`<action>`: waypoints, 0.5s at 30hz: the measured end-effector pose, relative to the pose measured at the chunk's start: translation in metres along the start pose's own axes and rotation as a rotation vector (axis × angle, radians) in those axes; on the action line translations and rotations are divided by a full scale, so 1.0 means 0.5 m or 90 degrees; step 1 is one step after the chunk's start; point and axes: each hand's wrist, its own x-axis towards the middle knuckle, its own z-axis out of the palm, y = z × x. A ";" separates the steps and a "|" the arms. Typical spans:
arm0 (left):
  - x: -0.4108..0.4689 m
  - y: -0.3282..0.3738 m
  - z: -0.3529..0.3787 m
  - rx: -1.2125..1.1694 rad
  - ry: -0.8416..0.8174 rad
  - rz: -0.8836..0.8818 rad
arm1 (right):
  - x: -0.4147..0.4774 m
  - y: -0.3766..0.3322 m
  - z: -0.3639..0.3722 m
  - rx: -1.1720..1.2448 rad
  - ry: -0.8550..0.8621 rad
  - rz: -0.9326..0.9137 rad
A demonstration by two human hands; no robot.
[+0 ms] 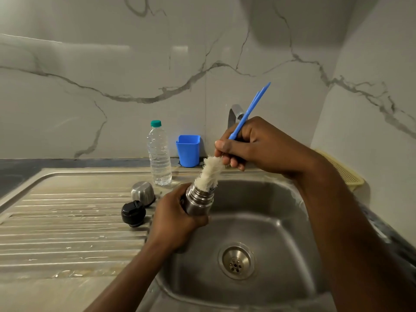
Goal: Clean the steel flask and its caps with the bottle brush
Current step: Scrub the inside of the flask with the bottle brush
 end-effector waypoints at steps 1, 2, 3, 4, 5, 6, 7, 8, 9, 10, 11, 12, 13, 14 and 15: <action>0.000 -0.002 0.002 0.000 -0.006 0.000 | 0.000 0.002 -0.002 0.005 -0.005 0.004; 0.000 -0.003 0.004 -0.001 -0.013 0.001 | -0.001 0.003 -0.003 0.006 -0.010 0.007; 0.000 -0.003 0.007 -0.005 -0.019 0.003 | -0.001 0.003 -0.004 0.001 -0.016 0.009; 0.000 -0.002 0.011 -0.013 -0.025 0.004 | -0.002 0.002 -0.004 -0.008 -0.022 0.010; 0.000 0.001 0.014 -0.020 -0.030 0.005 | -0.002 0.001 -0.003 -0.019 -0.027 0.010; -0.001 0.003 0.017 -0.023 -0.034 0.007 | -0.003 -0.001 -0.003 -0.029 -0.032 0.011; -0.002 0.006 0.019 -0.025 -0.037 0.009 | -0.004 -0.003 -0.004 -0.036 -0.037 0.014; -0.004 0.009 0.020 -0.027 -0.041 0.010 | -0.005 -0.005 -0.005 -0.039 -0.041 0.017; -0.005 0.010 0.021 -0.029 -0.046 0.010 | -0.006 -0.006 -0.006 -0.041 -0.045 0.018; -0.006 0.013 0.021 -0.031 -0.051 0.008 | -0.007 -0.007 -0.007 -0.045 -0.048 0.017; -0.008 0.015 0.021 -0.035 -0.055 0.006 | -0.008 -0.007 -0.007 -0.050 -0.051 0.014; -0.009 0.018 0.020 -0.041 -0.058 0.005 | -0.009 -0.009 -0.007 -0.054 -0.053 0.011; -0.010 0.020 0.020 -0.045 -0.060 0.004 | -0.010 -0.011 -0.008 -0.055 -0.057 0.008; -0.011 0.022 0.020 -0.046 -0.064 0.005 | -0.011 -0.013 -0.009 -0.058 -0.061 0.003; -0.012 0.024 0.020 -0.046 -0.067 0.006 | -0.011 -0.015 -0.009 -0.062 -0.064 -0.002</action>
